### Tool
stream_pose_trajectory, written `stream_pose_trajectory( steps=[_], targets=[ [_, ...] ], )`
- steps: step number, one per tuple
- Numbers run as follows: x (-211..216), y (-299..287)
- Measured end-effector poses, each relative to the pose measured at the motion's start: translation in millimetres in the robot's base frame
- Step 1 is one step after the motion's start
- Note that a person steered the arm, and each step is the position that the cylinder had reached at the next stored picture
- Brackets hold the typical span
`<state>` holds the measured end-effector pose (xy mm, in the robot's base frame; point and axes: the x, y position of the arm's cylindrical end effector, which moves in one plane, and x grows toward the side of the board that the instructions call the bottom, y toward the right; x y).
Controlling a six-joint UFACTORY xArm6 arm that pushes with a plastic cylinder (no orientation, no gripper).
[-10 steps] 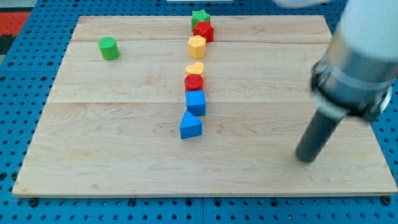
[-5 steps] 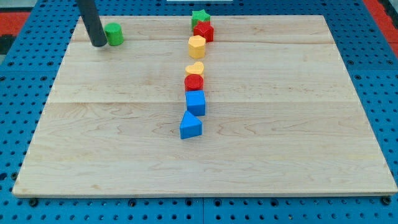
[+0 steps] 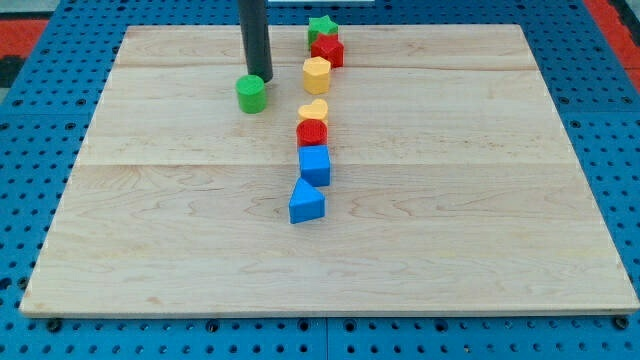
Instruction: Slide the green circle between the yellow blocks
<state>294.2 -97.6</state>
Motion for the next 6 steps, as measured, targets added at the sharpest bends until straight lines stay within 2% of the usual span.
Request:
stream_pose_trajectory(
  steps=[1, 2, 3, 4, 5, 6],
  targets=[
    [3.1, -52.9],
    [23.9, -48.9],
    [24.0, 16.8],
    [24.4, 16.1],
    [60.2, -3.3],
    [70.3, 15.8]
  ],
)
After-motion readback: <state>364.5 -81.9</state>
